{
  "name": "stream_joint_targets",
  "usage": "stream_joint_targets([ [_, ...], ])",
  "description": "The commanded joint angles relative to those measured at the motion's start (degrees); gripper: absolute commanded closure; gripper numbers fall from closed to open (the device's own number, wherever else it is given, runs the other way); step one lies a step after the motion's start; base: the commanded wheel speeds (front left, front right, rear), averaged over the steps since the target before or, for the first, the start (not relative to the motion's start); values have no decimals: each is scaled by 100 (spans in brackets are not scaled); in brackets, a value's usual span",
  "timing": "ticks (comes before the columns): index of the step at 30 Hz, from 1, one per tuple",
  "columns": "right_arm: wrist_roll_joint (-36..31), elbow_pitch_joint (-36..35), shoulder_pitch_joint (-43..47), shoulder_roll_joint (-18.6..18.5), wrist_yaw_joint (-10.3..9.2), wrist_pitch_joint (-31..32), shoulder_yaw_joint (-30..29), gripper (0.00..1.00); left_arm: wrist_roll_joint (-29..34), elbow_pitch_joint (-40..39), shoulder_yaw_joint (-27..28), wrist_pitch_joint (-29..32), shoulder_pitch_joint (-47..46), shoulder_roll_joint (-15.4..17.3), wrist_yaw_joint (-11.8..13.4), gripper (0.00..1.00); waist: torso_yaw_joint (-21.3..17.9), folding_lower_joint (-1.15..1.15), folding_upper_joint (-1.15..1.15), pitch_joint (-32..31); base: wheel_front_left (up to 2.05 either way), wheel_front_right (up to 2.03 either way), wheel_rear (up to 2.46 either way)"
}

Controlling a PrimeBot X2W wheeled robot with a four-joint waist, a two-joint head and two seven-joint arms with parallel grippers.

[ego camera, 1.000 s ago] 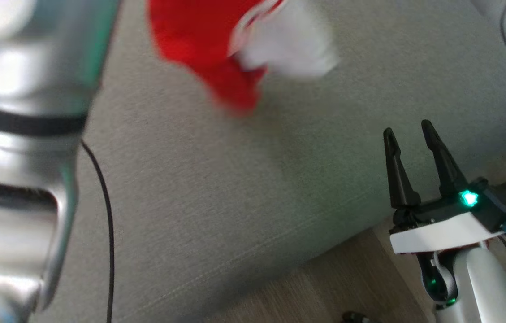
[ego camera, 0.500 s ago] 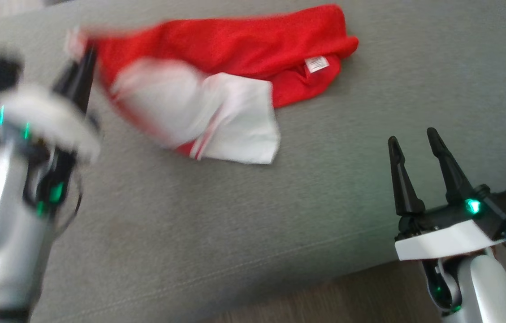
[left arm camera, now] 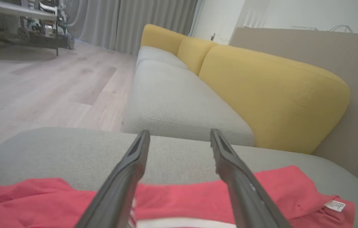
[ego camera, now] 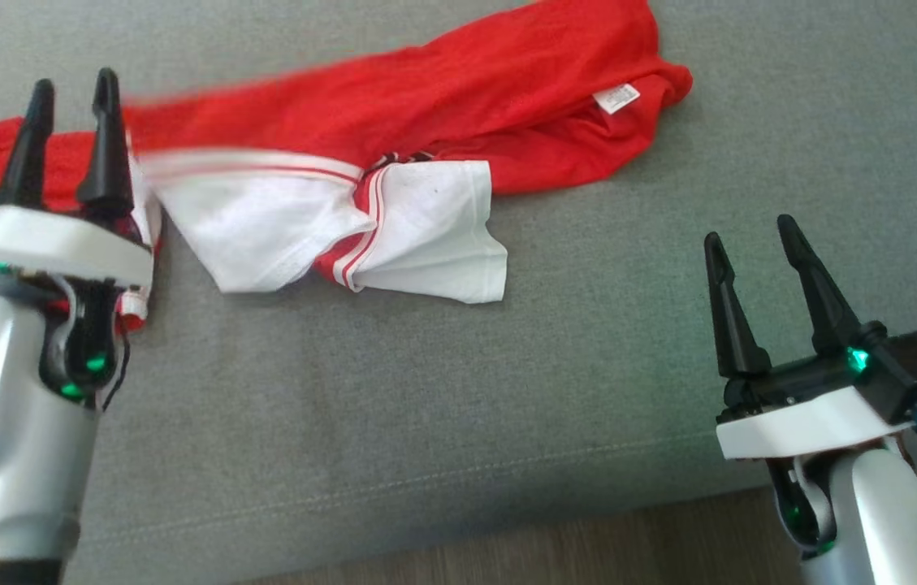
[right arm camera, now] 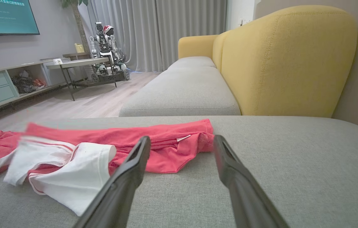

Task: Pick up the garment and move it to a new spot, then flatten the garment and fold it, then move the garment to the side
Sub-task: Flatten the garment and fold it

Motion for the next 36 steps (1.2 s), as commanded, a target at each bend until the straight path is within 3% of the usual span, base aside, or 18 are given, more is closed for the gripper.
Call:
stream_joint_targets([
  [1, -38, -194, -71, -42, -1, -37, 143, 0, 152, -272, 250, -129, -16, 180, 80, 0, 31, 0, 0, -52, 0, 0, 0],
  [7, -7, -136, 36, -42, -1, -37, 207, 0, 880, -1226, 686, -248, 1036, -291, 607, 0, 74, 0, 0, -247, 0, 0, 0],
  [11, -5, -113, 84, -42, -1, -37, 238, 0, 1410, -1895, 1029, -250, 1869, -861, 705, 0, 88, 0, 0, -368, 0, 0, 0],
  [13, 11, -89, 131, -42, -1, -37, 299, 0, 1763, -1912, 1133, -251, 2334, -1179, 665, 0, 86, 0, 0, -458, 0, 0, 0],
  [19, 26, -56, 208, -42, -1, -37, 383, 0, 2126, -1673, 1367, -251, 2609, -1498, 423, 0, 70, 0, 0, -591, 0, 0, 0],
  [24, 14, -47, 218, -42, -1, -37, 422, 0, 2229, -1079, 1469, -252, 2444, -1579, 110, 0, 43, 0, 0, -610, 0, 0, 0],
  [36, -27, -63, 161, -42, -1, -37, 432, 0, 2140, 458, 1304, -252, 1662, -1627, -167, 0, -70, 0, 0, -372, 0, 0, 0],
])
